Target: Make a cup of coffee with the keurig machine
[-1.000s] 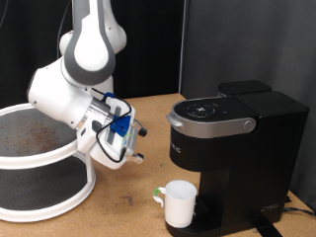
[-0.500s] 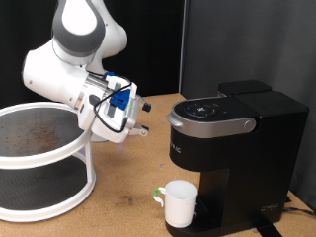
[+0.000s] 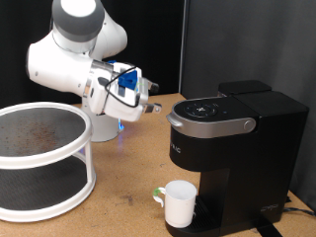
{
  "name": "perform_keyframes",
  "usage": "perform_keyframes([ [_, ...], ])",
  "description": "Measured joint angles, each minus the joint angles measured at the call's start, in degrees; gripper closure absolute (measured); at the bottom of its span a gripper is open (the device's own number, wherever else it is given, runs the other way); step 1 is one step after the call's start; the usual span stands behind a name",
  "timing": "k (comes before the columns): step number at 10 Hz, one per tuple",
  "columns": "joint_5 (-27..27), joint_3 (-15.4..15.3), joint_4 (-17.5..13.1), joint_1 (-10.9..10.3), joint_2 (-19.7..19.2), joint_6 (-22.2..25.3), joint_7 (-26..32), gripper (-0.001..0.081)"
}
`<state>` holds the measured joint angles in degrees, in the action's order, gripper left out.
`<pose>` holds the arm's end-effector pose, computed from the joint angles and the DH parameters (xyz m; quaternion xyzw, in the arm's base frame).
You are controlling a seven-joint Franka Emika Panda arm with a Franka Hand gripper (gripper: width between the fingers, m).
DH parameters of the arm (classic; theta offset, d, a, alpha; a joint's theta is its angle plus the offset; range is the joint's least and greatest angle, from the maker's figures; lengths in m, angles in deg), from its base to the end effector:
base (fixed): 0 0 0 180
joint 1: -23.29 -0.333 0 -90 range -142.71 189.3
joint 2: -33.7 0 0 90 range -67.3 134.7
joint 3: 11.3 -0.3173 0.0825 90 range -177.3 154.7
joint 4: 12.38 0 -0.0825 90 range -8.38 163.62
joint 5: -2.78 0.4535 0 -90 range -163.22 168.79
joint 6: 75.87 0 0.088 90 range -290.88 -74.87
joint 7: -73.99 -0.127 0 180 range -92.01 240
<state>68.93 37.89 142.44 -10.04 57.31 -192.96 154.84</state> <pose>0.4290 -0.0111 0.2755 -0.7921 -0.1592 -0.2623 0.5276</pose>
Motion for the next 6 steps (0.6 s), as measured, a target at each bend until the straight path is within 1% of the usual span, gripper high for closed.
perform_keyframes([
  [1,0.1,-1.2,0.1,0.2,2.5,-0.9,0.5,0.0001],
  [3,0.7,-4.8,0.2,0.7,7.4,-4.3,0.3,0.0001],
  [6,1.5,-9.9,-0.2,1.0,13.1,-8.1,-4.5,0.0001],
])
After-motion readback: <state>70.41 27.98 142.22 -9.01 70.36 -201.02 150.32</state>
